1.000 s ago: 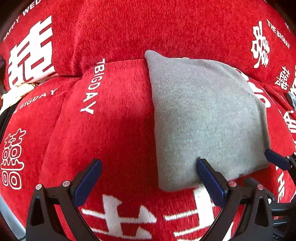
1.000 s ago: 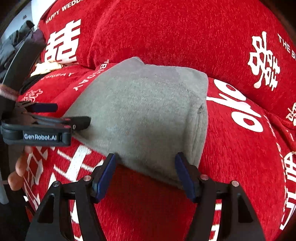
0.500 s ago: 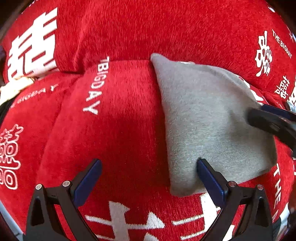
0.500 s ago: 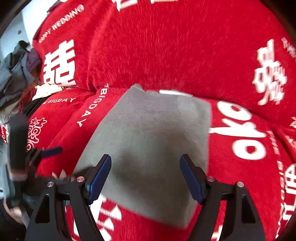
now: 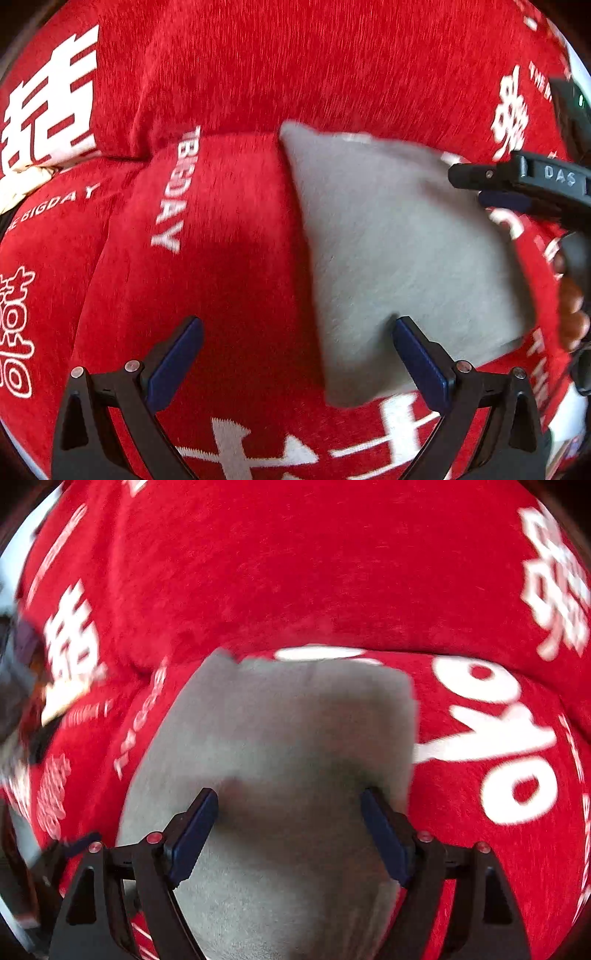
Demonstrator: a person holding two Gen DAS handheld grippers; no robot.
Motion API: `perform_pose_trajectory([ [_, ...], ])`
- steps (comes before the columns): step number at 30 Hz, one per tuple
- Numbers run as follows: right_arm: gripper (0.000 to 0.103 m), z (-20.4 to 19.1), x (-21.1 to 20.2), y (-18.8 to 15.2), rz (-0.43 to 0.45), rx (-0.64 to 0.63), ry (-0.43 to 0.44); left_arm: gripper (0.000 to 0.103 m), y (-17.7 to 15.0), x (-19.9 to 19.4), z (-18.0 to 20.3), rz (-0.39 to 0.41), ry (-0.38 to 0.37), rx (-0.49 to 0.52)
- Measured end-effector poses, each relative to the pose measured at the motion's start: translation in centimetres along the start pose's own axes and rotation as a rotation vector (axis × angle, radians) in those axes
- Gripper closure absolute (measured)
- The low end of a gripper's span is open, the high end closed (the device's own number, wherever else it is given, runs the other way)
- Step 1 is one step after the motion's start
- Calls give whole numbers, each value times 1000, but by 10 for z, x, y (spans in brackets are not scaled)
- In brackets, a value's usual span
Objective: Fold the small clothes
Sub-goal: 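Release and press the folded sweater square flat with both grippers, then straighten the folded sweater edges with both open grippers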
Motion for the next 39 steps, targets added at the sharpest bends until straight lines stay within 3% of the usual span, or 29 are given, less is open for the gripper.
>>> perform_pose_trajectory([
  [3,20,4,-11,13,39,29,33,1,33,-2,-2,39,-30,-52],
  [7,20,-10,9,20,-25,-40,65,1,72,33,-11,-20,-4,-122],
  [10,20,-3,38,26,-60,-58,14,0,80,67,-19,-101,14,-150],
  [14,20,32,62,37,-62,48,0,0,84,91,-21,-152,-25,-202],
  [16,15,52,74,39,-85,97,-39,0,90,93,-19,-170,-27,-197],
  [17,15,56,78,38,-109,144,9,0,95,88,-18,-159,-20,-182],
  [19,15,60,69,40,-84,168,-11,0,114,72,-21,-76,-16,-168],
  [22,15,38,39,52,31,44,-32,0,123,75,-29,-78,-17,-221],
  [27,15,-17,41,62,0,-46,117,0,116,108,-38,-170,140,-156],
  [28,15,-19,50,60,-26,-61,111,0,117,111,-38,-161,146,-151],
  [31,16,3,87,51,-89,-90,-46,0,119,115,-37,-179,161,-142],
  [32,17,9,87,53,-68,-68,-31,0,122,112,-35,-184,168,-127],
  [34,23,22,78,57,-48,-4,-54,0,127,97,-33,-156,169,-111],
  [37,22,35,40,54,45,-56,-227,0,115,56,-30,-67,68,-143],
  [39,22,23,17,42,73,-96,-175,0,100,46,-26,-57,24,-159],
])
Point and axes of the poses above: each gripper's, at about its wrist camera, not at the fingertips, and x roughly the way its jaws point, z to its right, y to its top, the point moved 9 cm from there along x, roughly the way its jaws point, and after that the axes turned 10 degrees about -y, right-handed, at the moved point
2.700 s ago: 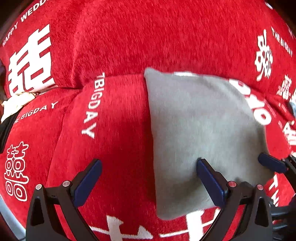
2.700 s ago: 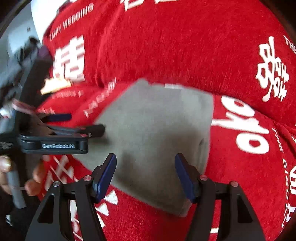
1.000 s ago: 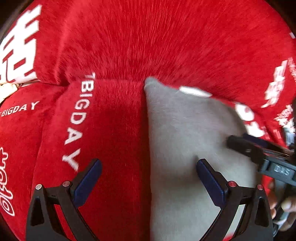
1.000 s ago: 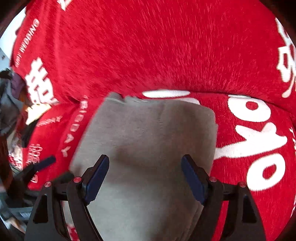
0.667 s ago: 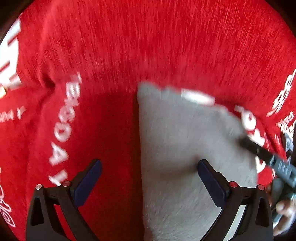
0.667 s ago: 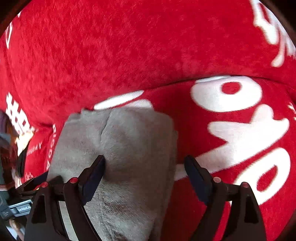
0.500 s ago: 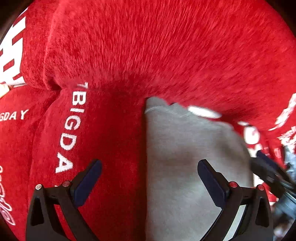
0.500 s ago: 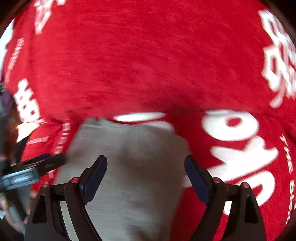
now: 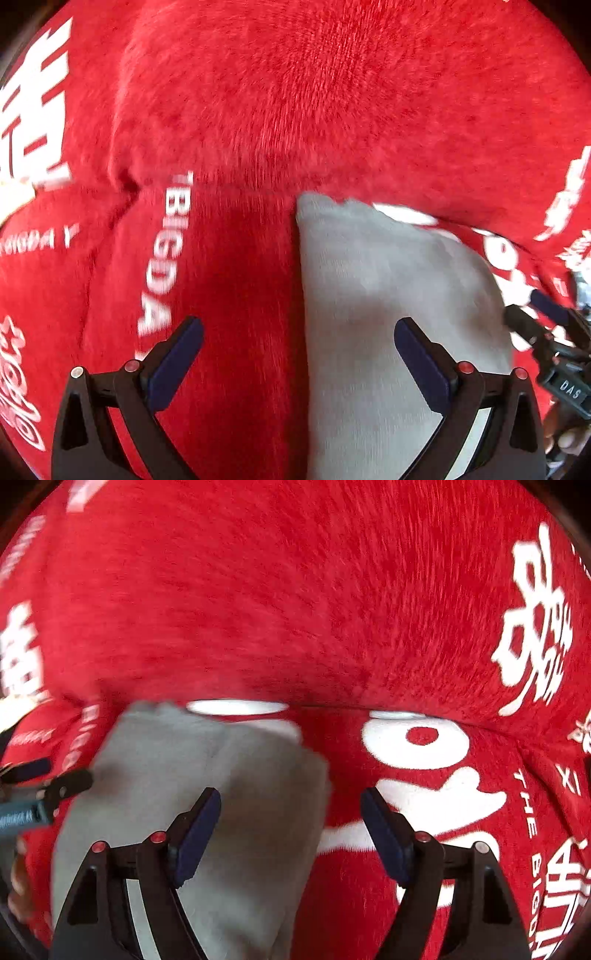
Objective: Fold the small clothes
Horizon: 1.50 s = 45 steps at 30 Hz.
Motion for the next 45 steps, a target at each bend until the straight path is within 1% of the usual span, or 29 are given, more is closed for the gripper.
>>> perform_pose_trajectory([
  [2,22,-15,-17,-12,8,-33,44,0,-18,-1,-3,-9,22,28],
  [3,22,-25,-25,-20,17,-62,47,0,-26,0,-5,-4,40,35],
  [4,22,-35,-29,-29,20,-90,43,0,-31,-1,-6,9,39,22],
  [5,22,-33,-27,-34,15,-108,42,0,-36,-4,-10,21,23,-7],
  [7,22,-48,-21,-58,-17,-154,21,0,-41,-7,-12,12,8,-34],
  [8,22,-51,-21,-67,4,-158,0,0,-45,-10,-13,10,6,-37],
  [10,21,-41,-25,-75,58,-122,-7,0,-56,-16,-11,6,22,-5],
  [12,19,-32,-31,-86,45,-57,29,0,-69,-22,-9,9,40,29],
  [14,19,-22,-33,-104,3,-15,59,0,-80,-25,-9,13,42,31],
  [17,19,-14,-30,-131,-24,-1,48,0,-96,-23,-13,9,41,26],
  [20,19,-5,-40,-150,-13,48,76,0,-114,-21,-17,-11,36,37],
  [22,19,-1,-45,-160,-16,44,67,0,-122,-25,-21,-2,31,41],
  [24,19,1,-52,-169,-18,20,54,0,-130,-35,-21,-27,26,50],
  [25,19,4,-58,-171,-30,18,40,0,-131,-42,-20,-22,20,52],
  [26,19,9,-66,-169,-28,28,27,0,-126,-53,-18,16,7,49],
  [27,19,11,-75,-165,-6,39,25,0,-122,-57,-16,37,4,45],
  [29,18,8,-99,-145,89,43,53,0,-112,-62,-11,66,15,35],
  [31,18,-3,-108,-125,126,18,92,0,-109,-51,-8,47,60,37],
  [34,18,-22,-90,-107,55,54,263,0,-126,-24,-13,-32,120,40],
  [35,18,-17,-78,-104,15,105,272,0,-131,-20,-15,-36,115,31],
  [36,19,-9,-65,-102,-25,167,263,0,-135,-22,-17,-5,95,8],
  [37,19,-4,-57,-101,-46,215,279,0,-137,-23,-19,3,82,-14],
  [38,26,-1,-51,-101,-70,270,356,0,-139,-24,-20,0,76,-19],
  [39,43,-3,-49,-102,-86,283,407,0,-139,-25,-19,-4,81,-8],
  [40,49,-7,-48,-106,-108,276,456,0,-139,-26,-18,-14,88,4],
  [41,50,-9,-47,-110,-120,242,456,0,-138,-29,-16,-25,95,12],
  [42,54,-8,-45,-118,-129,192,409,0,-137,-33,-14,-31,94,16],
  [44,67,-2,-45,-132,-141,130,343,0,-127,-44,-3,-7,46,15],
  [45,66,0,-51,-135,-119,125,337,0,-121,-50,5,8,21,17],
])
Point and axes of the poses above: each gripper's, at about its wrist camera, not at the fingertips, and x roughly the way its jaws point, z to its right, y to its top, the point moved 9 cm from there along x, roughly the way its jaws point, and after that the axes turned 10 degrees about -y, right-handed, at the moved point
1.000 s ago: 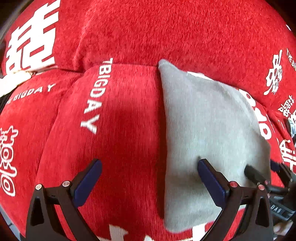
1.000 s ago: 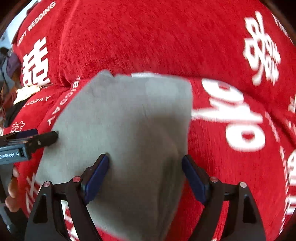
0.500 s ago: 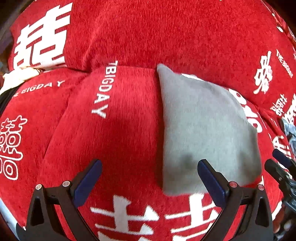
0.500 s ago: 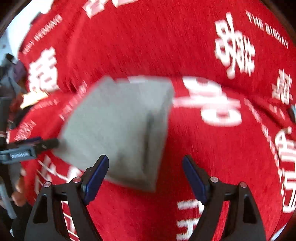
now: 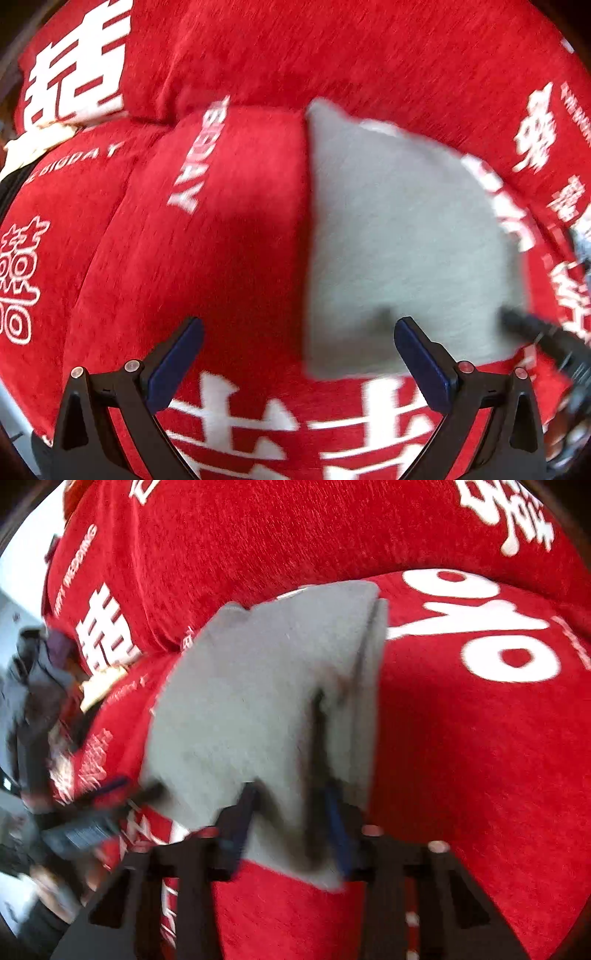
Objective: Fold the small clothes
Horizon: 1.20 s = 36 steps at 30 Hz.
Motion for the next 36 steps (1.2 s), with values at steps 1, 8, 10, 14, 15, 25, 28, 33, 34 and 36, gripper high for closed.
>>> perform_pose_trajectory([
  [1,65,1,-11,-3,39,-3,-7,0,6,-4,9,11,-17,2],
  [8,65,-11,-19,-14,143,-70,53,0,64,32,81,-56,-32,90],
  [10,66,-10,-12,-19,146,-66,73,0,75,48,102,-92,-45,88],
  [14,66,-9,-10,-23,199,-95,79,0,90,76,148,-140,-52,125],
  [15,66,-11,-9,-24,210,-116,61,0,93,84,158,-151,-36,144],
  [25,56,-28,-5,-31,326,-238,-115,41,115,147,186,-210,162,266],
  [28,63,-27,-7,-31,328,-228,-101,74,122,147,188,-161,219,320],
  [33,92,-11,-11,-32,288,-172,-33,85,131,154,197,-168,231,308],
  [34,92,-9,-11,-34,282,-180,-28,85,132,158,197,-167,248,320],
  [36,92,-9,-10,-36,277,-186,-21,85,135,161,201,-159,267,323],
])
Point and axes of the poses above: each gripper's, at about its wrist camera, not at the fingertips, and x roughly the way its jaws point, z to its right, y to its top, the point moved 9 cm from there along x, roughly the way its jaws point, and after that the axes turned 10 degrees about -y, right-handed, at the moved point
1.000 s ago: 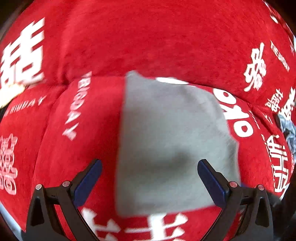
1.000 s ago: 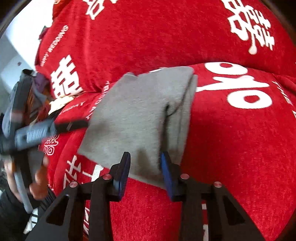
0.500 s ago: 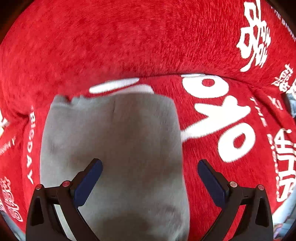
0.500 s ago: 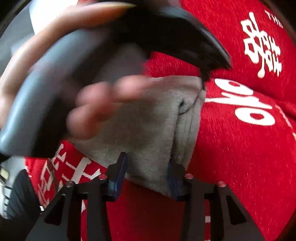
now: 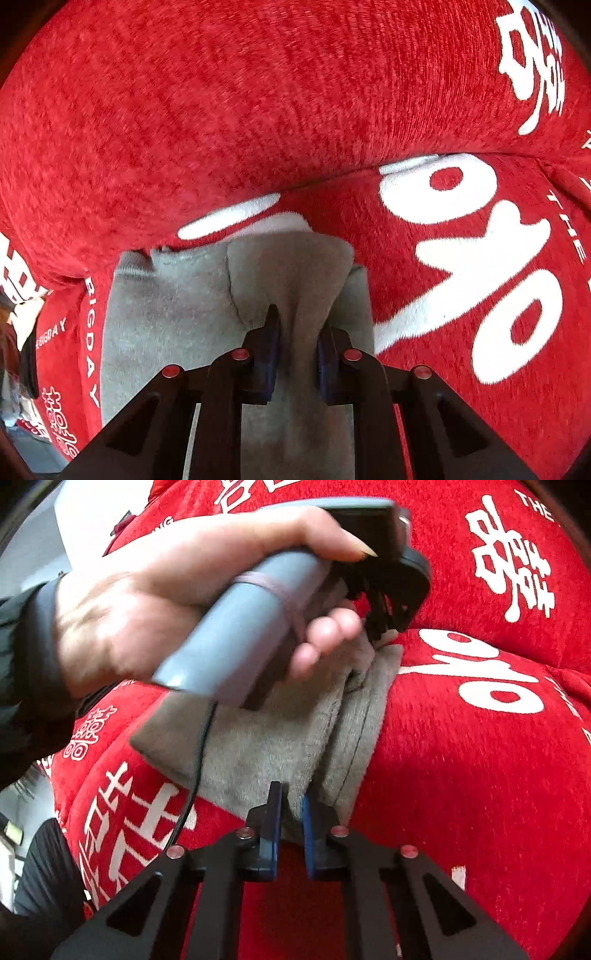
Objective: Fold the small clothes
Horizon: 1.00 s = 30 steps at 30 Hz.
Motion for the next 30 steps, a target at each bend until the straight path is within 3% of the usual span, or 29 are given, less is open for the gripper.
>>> perform_pose_trajectory([
  [3,92,0,1,-1,4,-14,-9,85,4,2,3,-4,13,-14],
  [5,92,-1,1,-2,11,-24,-17,73,3,-1,5,-1,2,0],
  [7,92,-1,-3,-2,17,-9,-7,33,1,-9,10,1,-29,24],
  [9,91,0,-6,-2,22,7,9,22,0,-30,11,63,-48,33],
  [11,90,2,-13,-2,23,23,11,22,-3,-54,6,133,-17,75],
  [13,82,4,-21,0,35,36,3,22,-10,-68,1,157,3,107],
  [15,41,6,-28,1,40,55,-3,22,-18,-84,-11,195,22,121],
  [16,35,6,-30,1,44,64,-12,22,-24,-92,-20,212,30,120],
  [19,33,2,-40,9,67,49,-40,22,-39,-105,-56,238,14,95],
  [25,33,-13,-49,59,131,-37,-85,22,-75,-120,-130,268,40,2],
  [30,33,-33,-5,92,43,-85,-9,22,-98,-111,-173,254,41,-91],
])
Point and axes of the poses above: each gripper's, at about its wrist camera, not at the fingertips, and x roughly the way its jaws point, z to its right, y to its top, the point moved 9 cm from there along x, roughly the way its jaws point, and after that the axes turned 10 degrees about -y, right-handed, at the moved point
